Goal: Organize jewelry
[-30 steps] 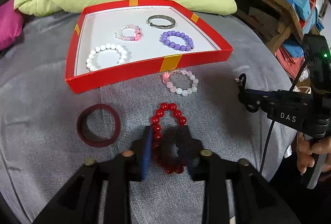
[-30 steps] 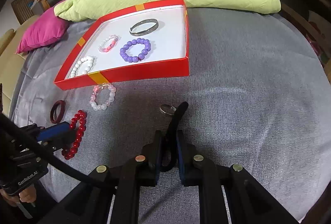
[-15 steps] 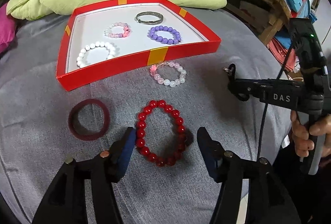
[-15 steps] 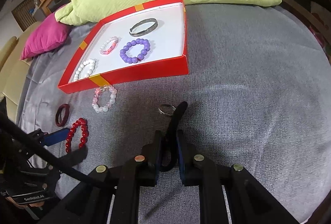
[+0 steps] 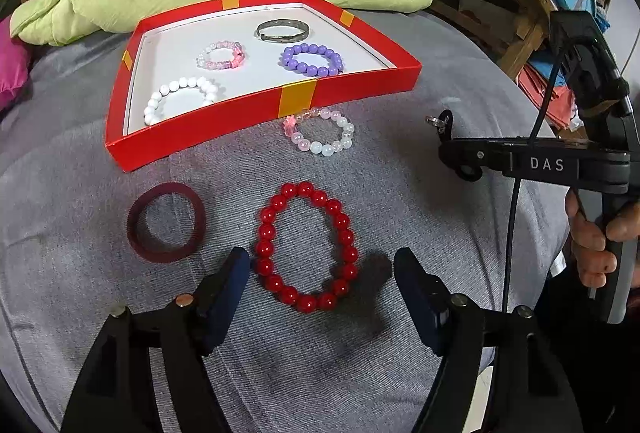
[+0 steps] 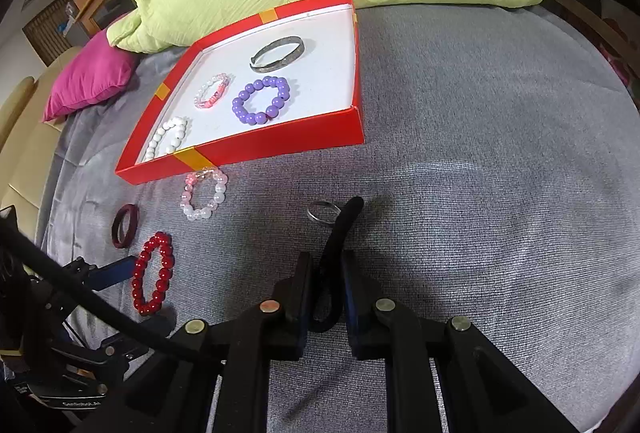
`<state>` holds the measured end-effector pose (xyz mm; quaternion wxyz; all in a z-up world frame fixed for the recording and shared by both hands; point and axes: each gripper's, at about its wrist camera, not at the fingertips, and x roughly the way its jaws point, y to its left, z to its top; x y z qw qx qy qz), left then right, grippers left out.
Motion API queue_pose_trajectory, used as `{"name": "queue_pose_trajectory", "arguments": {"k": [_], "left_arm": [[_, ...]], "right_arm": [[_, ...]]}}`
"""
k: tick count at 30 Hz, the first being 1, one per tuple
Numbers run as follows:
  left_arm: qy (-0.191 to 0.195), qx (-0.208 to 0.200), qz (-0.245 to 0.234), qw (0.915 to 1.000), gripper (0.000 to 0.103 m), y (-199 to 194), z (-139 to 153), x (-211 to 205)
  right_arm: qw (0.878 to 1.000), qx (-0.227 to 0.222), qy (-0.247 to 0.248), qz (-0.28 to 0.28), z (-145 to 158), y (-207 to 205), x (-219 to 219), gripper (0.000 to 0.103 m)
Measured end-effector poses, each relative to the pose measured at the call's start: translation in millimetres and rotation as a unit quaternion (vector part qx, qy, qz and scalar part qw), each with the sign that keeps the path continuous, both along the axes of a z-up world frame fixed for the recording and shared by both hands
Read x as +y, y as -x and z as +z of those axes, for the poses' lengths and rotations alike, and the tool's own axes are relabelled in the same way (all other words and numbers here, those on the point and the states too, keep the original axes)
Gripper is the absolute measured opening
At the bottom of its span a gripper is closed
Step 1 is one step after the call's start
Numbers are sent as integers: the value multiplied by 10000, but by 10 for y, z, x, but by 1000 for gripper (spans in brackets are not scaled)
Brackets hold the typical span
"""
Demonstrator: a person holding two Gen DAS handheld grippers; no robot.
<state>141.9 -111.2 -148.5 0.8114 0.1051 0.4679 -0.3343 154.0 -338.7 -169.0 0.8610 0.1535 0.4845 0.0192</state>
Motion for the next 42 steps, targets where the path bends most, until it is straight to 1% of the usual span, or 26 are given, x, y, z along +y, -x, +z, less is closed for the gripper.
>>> {"name": "queue_pose_trajectory", "arguments": {"k": [3, 7, 13, 17, 25, 26, 27, 29, 31, 33, 34, 35, 36, 39, 40, 41, 42], "left_arm": [[55, 62, 23, 10000, 77, -22, -4, 9], [-36, 7, -12, 10000, 78, -24, -24, -18], [-44, 9, -56, 10000, 83, -27, -33, -55], [-64, 14, -96, 9999, 83, -30, -29, -68], [-271, -148, -217, 9993, 82, 34, -27, -166], [-281, -166, -201, 9993, 77, 40, -26, -169], [-307, -206, -174, 9992, 75, 40, -23, -169], [-356, -296, -118, 9989, 62, 36, -14, -162], [-319, -306, -63, 9990, 55, -10, -18, -116], [-304, -304, -45, 9991, 54, -29, -9, -78], [-320, -331, -56, 9989, 51, -28, -8, -78], [-330, -359, -76, 9988, 46, -27, -5, -76], [-331, -378, -91, 9987, 43, -24, -1, -77], [-292, -375, -84, 9988, 30, -44, 4, -46], [-280, -372, -64, 9989, 23, -58, 9, -36], [-258, -358, -39, 9990, 19, -68, 12, -18], [-228, -334, -24, 9992, 19, -76, 15, -3]], "right_arm": [[10000, 1, -20, -7, 3, 8, -1, 18], [10000, 6, -2, -1, 7, 11, 1, 18], [10000, 14, 3, 9, 5, 8, 4, 18], [10000, 21, -4, 5, 6, 9, 7, 18], [10000, 33, 5, 10, 1, 5, 21, 18], [10000, 33, -9, 10, -4, 2, 10, 18], [10000, 34, -23, 8, -8, -1, 6, 18], [10000, 33, 4, 24, -11, -5, 14, 18], [10000, 21, 79, 57, -10, -9, 25, 18], [9998, -3, 178, 93, -6, -8, 52, 18], [9997, -13, 215, 104, -6, -7, 64, 18], [9996, -25, 259, 118, -5, -7, 77, 19], [9995, -33, 288, 130, -4, -7, 85, 19], [9994, -50, 325, 144, 0, -9, 110, 21], [9993, -53, 345, 149, 2, -10, 113, 21], [9992, -53, 362, 156, 5, -12, 120, 21], [9991, -55, 380, 164, 5, -14, 122, 21]]}}
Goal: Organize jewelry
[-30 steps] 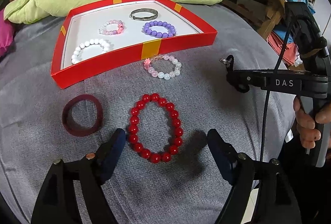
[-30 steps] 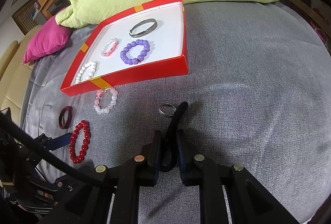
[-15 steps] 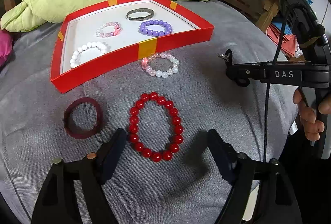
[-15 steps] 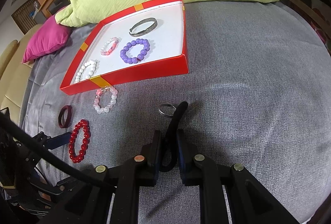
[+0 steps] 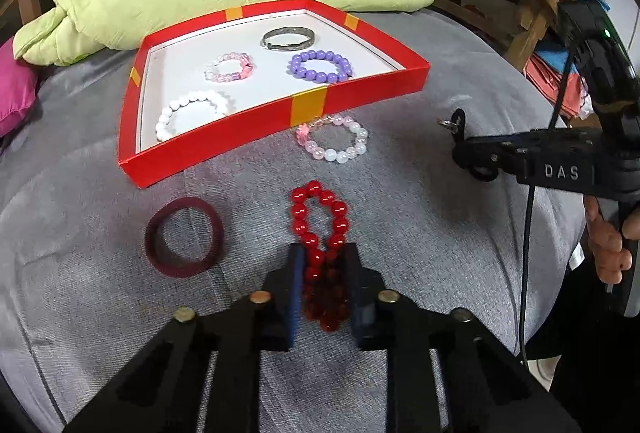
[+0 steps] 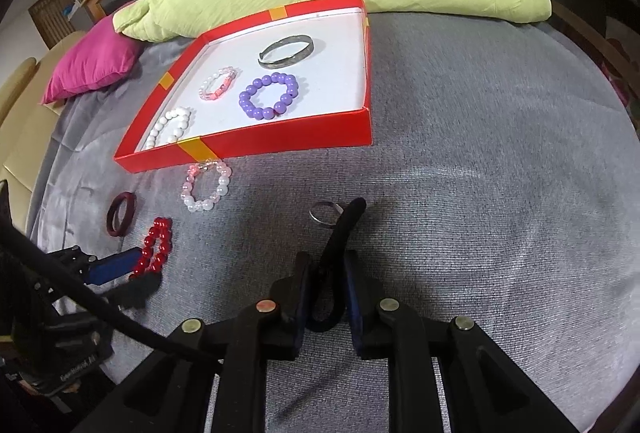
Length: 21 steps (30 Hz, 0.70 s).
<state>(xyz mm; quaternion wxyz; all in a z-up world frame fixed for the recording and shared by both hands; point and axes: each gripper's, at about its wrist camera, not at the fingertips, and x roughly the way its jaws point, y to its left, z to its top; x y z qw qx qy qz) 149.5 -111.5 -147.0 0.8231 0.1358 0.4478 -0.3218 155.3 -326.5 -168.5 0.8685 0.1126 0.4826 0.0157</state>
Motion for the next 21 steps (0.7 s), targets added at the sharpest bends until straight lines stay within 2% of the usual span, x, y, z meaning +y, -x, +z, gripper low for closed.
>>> {"name": "queue_pose_trajectory", "arguments": {"k": [6, 7, 12, 21], "left_arm": [[55, -17, -15, 10000, 18, -5, 11, -23], [77, -5, -21, 10000, 10, -9, 16, -20], [123, 9, 21, 9999, 10, -22, 51, -1], [234, -60, 30, 9997, 10, -7, 125, 22]], "right_arm": [[9997, -42, 234, 70, 6, 6, 70, 20], [9996, -53, 273, 81, 9, 9, 81, 20], [9995, -86, 289, 58, 21, 32, 76, 15], [9996, -253, 79, -3, 98, 87, 22, 15]]}}
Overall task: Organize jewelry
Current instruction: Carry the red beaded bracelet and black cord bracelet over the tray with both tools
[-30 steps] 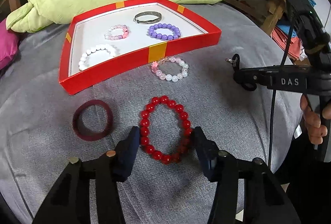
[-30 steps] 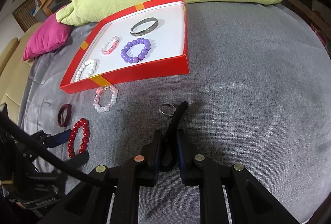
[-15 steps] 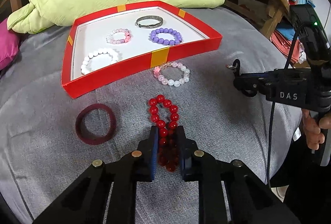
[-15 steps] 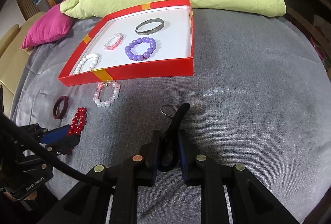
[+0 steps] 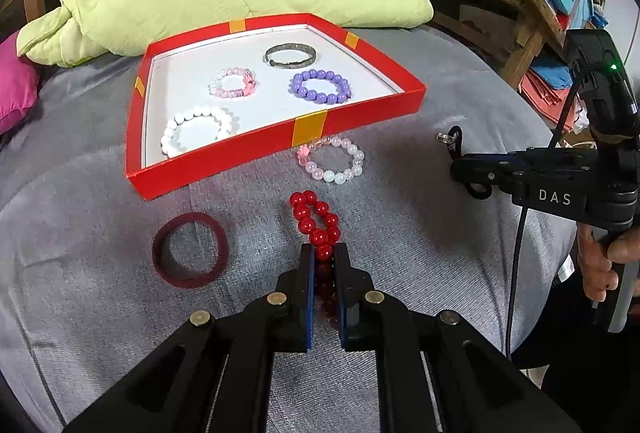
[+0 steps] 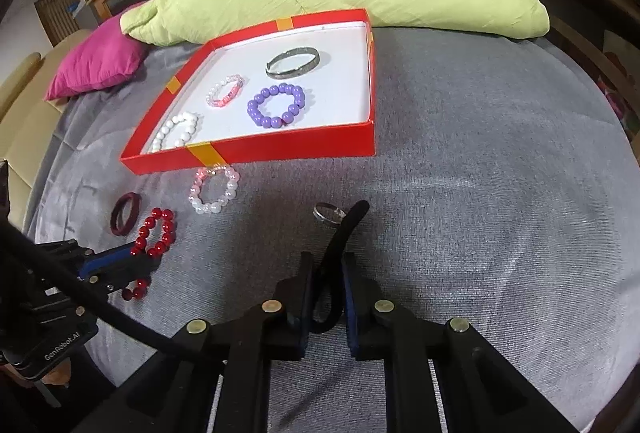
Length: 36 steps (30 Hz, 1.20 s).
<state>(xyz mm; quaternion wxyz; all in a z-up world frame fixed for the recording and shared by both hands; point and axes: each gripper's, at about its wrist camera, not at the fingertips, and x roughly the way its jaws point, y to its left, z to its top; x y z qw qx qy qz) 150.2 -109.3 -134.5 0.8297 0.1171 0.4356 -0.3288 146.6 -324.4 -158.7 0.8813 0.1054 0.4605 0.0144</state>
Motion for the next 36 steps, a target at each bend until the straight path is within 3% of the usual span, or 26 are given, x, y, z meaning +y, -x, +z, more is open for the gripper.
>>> {"name": "queue_pose_trajectory", "arguments": {"k": [5, 14, 23, 36], "left_arm": [[68, -55, -24, 10000, 10, 10, 47, -13], [530, -606, -23, 9968, 10, 74, 320, -4], [891, -1036, 266, 9903, 10, 34, 518, 40], [927, -1246, 533, 9864, 10, -108, 601, 73]], "right_arm": [[9996, -252, -158, -5, 106, 46, -23, 15], [9974, -643, -319, 25, 263, 126, -27, 15], [9918, -1064, -683, -188, 430, 142, -84, 15], [9874, -1221, -988, -173, 533, 19, 29, 15]]}}
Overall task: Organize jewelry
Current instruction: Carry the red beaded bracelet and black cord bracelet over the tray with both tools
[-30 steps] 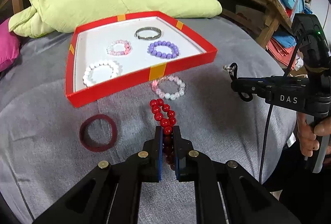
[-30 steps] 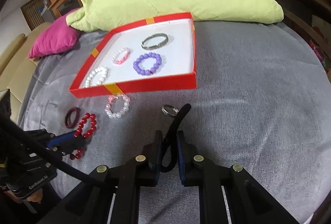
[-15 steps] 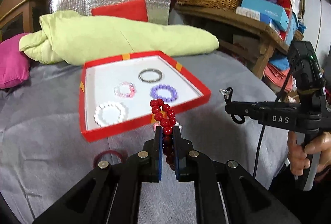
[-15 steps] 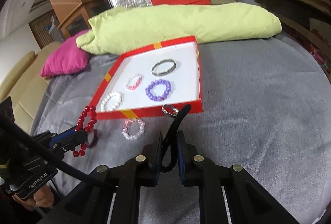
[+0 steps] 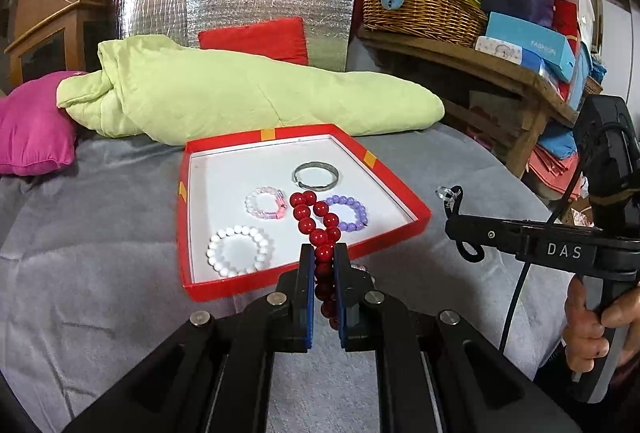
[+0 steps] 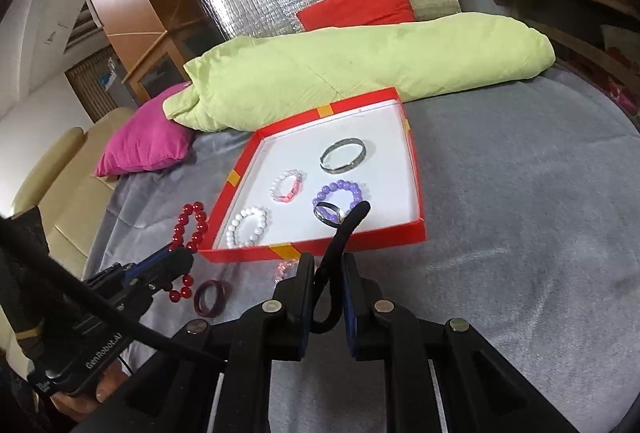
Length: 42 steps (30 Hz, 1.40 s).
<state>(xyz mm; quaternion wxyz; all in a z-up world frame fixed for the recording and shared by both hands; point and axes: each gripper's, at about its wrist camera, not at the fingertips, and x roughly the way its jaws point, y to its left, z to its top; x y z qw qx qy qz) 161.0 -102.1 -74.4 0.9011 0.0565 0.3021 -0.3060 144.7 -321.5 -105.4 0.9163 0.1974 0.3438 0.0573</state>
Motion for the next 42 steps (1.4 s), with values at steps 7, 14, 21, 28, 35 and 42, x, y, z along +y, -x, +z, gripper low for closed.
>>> {"name": "queue_pose_trajectory", "arguments": {"k": [7, 14, 21, 28, 35, 42], "left_arm": [[15, -45, -8, 10000, 10, -135, 42, 10], [9, -136, 160, 9998, 10, -401, 101, 35], [5, 36, 342, 9994, 10, -810, 17, 30], [-115, 197, 432, 9988, 10, -1222, -114, 29], [-192, 289, 503, 9981, 10, -1399, -188, 100], [-396, 361, 360, 9979, 10, -1517, -278, -2]], "right_arm": [[9999, -102, -48, -71, 76, -157, -24, 15], [9996, -234, -48, -140, 142, -386, -103, 15], [9995, -165, -101, -254, 92, -648, -200, 15], [9994, -126, -163, -285, -5, -939, -203, 15], [9991, -109, -202, -359, -97, -1173, -238, 15], [9988, 57, -243, -411, -200, -1298, -272, 15]]}}
